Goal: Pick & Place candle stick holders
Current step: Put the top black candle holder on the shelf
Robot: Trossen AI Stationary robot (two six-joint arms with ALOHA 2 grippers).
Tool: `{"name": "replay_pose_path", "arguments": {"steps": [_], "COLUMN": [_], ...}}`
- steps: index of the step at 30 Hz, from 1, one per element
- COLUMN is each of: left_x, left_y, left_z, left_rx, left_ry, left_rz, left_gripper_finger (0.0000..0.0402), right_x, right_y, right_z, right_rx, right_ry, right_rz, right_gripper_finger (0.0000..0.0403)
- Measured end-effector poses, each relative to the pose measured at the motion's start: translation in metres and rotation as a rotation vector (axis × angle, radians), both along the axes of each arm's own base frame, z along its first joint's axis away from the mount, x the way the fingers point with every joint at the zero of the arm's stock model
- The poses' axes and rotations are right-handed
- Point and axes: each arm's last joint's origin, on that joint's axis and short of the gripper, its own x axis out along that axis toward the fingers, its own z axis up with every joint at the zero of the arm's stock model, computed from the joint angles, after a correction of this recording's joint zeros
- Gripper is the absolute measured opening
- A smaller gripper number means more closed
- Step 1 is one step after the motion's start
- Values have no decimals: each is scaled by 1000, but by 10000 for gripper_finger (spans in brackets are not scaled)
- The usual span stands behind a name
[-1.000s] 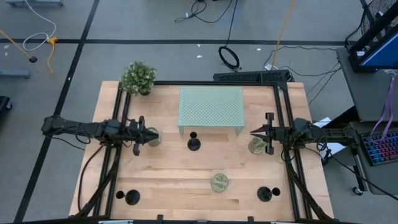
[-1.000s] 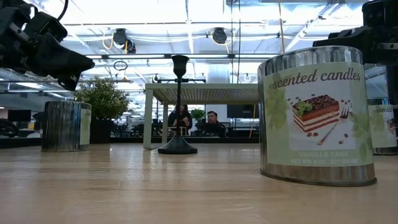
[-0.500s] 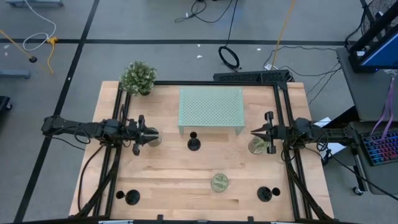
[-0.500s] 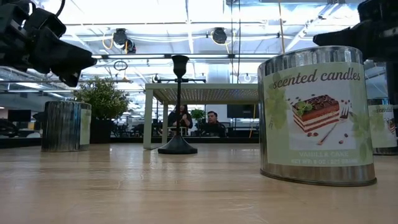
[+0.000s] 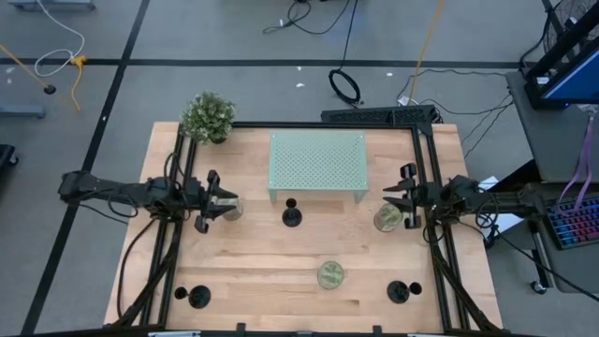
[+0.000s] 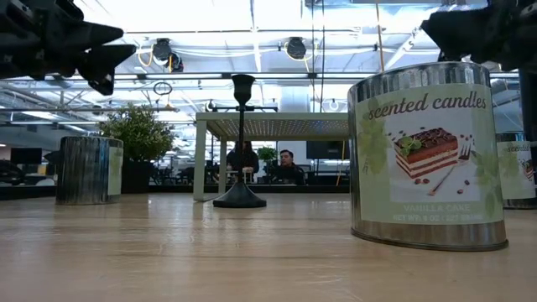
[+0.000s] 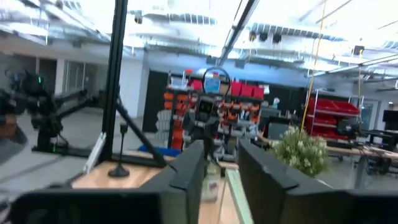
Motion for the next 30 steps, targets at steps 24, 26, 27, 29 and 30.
{"name": "replay_pose_path", "arguments": {"steps": [24, 26, 27, 29, 30], "left_x": [97, 105, 109, 115, 118], "left_y": [-10, -10, -11, -11, -11], "left_z": [21, 18, 16, 9, 5], "left_rx": [15, 17, 16, 21, 24], "left_ry": [280, 311, 328, 364, 385], "left_rz": [33, 56, 67, 80, 81], "left_gripper_finger": [159, 159, 159, 159, 159], "right_x": [18, 18, 19, 19, 19], "right_y": [0, 0, 0, 0, 0], "right_z": [4, 3, 3, 3, 2], "right_rx": [29, 29, 29, 29, 29], "right_ry": [-28, -20, -17, -12, -9], "right_rz": [8, 8, 8, 7, 7], "right_gripper_finger": [161, 161, 161, 160, 160]}}
